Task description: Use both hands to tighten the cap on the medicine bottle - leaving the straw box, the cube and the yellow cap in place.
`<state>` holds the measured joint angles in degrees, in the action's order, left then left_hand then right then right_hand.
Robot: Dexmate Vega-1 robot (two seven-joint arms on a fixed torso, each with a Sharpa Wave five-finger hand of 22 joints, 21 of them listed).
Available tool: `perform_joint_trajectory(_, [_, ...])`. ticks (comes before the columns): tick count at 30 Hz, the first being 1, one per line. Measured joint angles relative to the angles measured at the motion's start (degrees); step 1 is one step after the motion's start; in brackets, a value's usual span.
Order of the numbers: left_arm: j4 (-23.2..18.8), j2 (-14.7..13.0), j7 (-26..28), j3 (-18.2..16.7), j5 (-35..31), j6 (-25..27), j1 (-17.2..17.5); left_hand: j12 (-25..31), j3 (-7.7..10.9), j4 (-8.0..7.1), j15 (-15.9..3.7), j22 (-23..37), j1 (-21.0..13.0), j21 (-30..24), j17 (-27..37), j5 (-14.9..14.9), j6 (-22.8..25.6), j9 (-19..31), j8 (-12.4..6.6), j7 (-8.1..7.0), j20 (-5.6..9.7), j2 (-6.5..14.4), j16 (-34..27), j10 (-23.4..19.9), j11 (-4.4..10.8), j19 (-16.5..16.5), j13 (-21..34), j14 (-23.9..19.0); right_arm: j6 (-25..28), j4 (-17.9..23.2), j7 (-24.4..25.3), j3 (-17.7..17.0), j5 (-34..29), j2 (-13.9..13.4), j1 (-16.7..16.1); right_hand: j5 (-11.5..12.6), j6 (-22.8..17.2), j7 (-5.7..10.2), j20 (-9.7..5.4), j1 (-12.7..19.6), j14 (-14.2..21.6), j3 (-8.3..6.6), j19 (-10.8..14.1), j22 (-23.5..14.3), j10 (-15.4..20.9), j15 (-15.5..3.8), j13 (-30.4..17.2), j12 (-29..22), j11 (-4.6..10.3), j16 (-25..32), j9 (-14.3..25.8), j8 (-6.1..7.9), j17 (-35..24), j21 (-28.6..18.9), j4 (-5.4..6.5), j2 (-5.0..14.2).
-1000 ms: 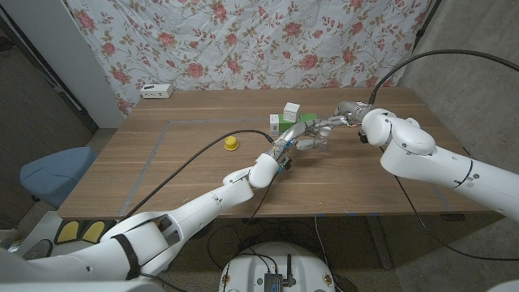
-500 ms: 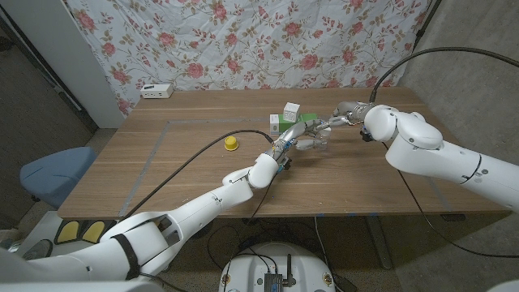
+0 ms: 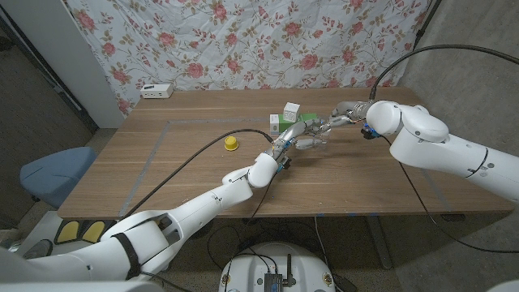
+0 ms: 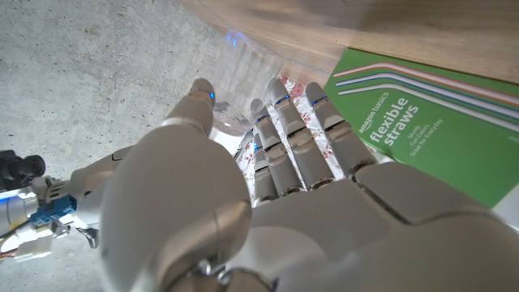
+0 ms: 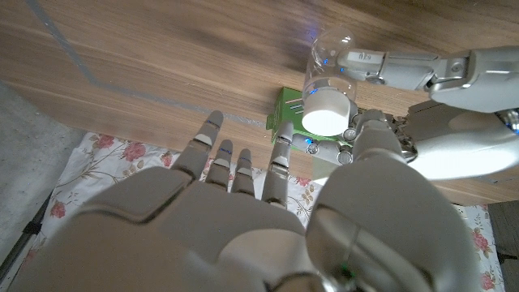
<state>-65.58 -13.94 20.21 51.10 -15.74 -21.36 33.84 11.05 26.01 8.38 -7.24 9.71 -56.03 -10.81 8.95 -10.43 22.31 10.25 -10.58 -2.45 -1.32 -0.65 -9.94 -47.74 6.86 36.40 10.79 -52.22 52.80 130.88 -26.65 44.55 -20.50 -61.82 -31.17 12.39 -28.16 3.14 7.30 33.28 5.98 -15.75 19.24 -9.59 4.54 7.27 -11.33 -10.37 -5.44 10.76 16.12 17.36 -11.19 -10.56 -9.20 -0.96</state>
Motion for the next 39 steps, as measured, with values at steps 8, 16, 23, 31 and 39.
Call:
perform_joint_trajectory(8, [0.1, 0.0, 0.0, 0.0, 0.0, -0.1, -0.1, 0.0, 0.23, -0.23, 0.0, 0.0, 0.4, 0.0, 0.0, 0.1, 0.0, 0.0, 0.0, 0.0, 0.31, 0.2, 0.0, 0.0, 0.0, -0.3, 0.0, 0.0, -0.7, 0.0, -1.3, -0.3, 0.5, -0.3, 0.4, 0.5, 1.0, 1.69, 0.0, 2.4, -0.4, -0.77, 0.0, 0.0, -1.2, 0.2, 0.0, 0.0, 0.23, 0.0, -0.2, -0.54, 0.3, 0.0, -0.77, 0.1])
perform_joint_trajectory(16, [0.1, 0.0, 0.0, 0.1, -0.1, -0.1, -0.1, 0.0, 0.23, -0.23, 0.0, 0.0, 0.5, 0.0, 0.0, 0.1, 0.0, 0.0, 0.0, 0.0, 0.31, 0.2, 0.0, 0.0, 0.0, -0.3, 0.0, 0.0, -1.4, -0.1, -2.0, -0.6, 0.9, -0.5, 0.5, 1.0, -0.1, 4.06, -0.01, 5.6, -0.7, -2.29, 0.0, 0.0, -1.4, -0.1, 0.0, -0.2, 0.42, 0.0, -0.4, -0.48, 0.3, 0.0, -1.32, 0.29])
perform_joint_trajectory(23, [-0.1, 0.0, 0.0, 0.1, -0.3, 0.0, 0.0, -0.1, 0.23, -0.23, 0.0, 0.0, 0.5, 0.0, 0.0, 0.1, 0.0, 0.0, 0.0, 0.0, 0.31, 0.2, 0.0, 0.0, 0.0, -0.3, 0.0, 0.0, -1.8, -0.2, -2.0, -0.7, 0.9, -0.5, 0.4, 1.0, -1.2, 5.82, -0.01, 7.5, -0.7, -2.75, 0.0, 0.0, -1.5, -0.1, 0.0, -0.4, 0.96, 0.3, -0.4, 0.03, 0.3, 0.0, -1.33, 0.21])
perform_joint_trajectory(31, [-0.3, 0.0, 0.0, 0.2, -0.3, 0.2, 0.0, -0.1, 0.22, -0.23, 0.0, 0.0, 0.5, 0.0, 0.0, 0.1, 0.0, 0.0, 0.0, 0.0, 0.3, 0.2, 0.0, 0.0, 0.0, -0.3, 0.0, 0.0, -2.0, -0.6, -2.0, -0.9, 0.9, -0.3, 0.1, 1.0, -2.4, 6.28, -0.23, 8.5, -0.5, -3.17, 0.2, 0.0, -1.2, -0.32, 0.0, -0.7, 1.27, 0.3, -0.4, 0.26, 0.3, -0.3, -1.37, 0.06])
perform_joint_trajectory(39, [-0.3, 0.0, -0.1, 0.2, -0.4, 0.2, 0.0, 0.0, 0.33, -0.11, 0.0, 0.0, 0.5, 0.0, 0.0, 0.2, 0.0, 0.0, 0.0, -0.01, 0.3, 0.2, 0.0, 0.0, 0.0, -0.3, 0.0, 0.0, -2.1, -0.7, -1.4, -1.2, 0.9, -0.3, -0.2, 1.0, -3.7, 6.38, -0.45, 8.8, -0.1, -3.39, 0.5, 0.0, -0.9, -0.72, 0.0, -0.7, 1.57, 0.3, -0.3, 1.13, 0.3, -0.3, -1.15, -0.22])
